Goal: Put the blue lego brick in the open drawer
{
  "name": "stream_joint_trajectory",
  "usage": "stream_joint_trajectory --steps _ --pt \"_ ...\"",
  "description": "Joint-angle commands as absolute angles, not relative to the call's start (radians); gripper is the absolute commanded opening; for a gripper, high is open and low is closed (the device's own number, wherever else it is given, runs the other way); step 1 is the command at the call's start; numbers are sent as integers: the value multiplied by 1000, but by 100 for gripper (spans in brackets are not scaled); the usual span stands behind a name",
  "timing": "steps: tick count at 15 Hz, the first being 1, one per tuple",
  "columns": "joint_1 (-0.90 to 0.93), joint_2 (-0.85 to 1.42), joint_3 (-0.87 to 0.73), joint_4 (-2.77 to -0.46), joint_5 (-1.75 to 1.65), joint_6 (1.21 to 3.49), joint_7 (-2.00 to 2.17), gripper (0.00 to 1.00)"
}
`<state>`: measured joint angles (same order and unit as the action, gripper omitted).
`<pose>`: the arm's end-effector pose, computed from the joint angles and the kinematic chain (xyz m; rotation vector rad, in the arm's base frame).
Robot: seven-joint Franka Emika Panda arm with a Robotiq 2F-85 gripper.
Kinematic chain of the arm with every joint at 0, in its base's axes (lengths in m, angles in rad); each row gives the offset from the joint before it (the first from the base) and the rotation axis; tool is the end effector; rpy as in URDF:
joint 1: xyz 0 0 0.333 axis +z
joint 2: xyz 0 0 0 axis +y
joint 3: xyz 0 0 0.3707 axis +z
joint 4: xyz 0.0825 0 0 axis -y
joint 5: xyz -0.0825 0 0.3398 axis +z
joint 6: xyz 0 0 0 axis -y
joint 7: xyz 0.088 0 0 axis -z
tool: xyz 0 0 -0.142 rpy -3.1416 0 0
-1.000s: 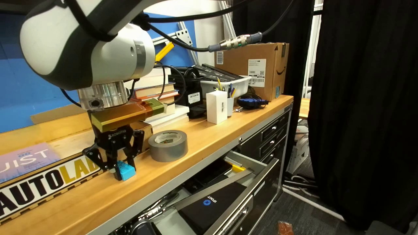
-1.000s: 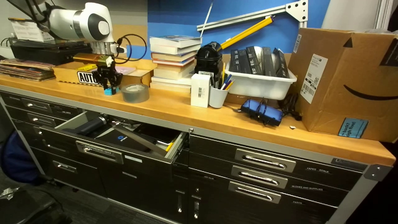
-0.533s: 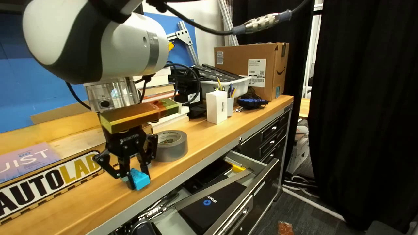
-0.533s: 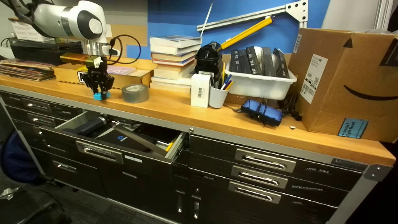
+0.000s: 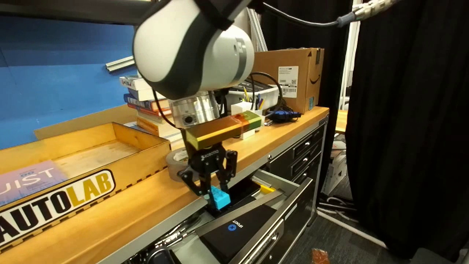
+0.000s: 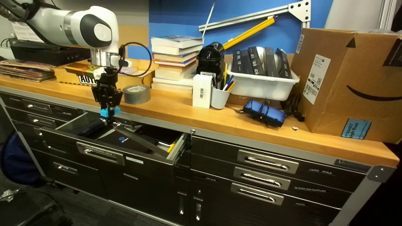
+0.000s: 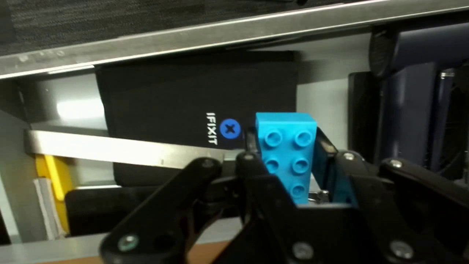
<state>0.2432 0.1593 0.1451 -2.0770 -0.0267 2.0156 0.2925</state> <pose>0.4767 0.1901 0.3840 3.0479 0.1688 -0.3163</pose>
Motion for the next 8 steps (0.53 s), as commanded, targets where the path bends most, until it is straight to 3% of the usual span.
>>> stream_joint_trajectory --steps 1,3,7,8 --pt "192 113 131 -2163 14 2066 264 61" --pt "172 103 130 -2187 33 2082 237 67" --pt "125 38 116 -2279 69 2001 99 99" --pt "115 29 110 -2303 64 1977 68 100"
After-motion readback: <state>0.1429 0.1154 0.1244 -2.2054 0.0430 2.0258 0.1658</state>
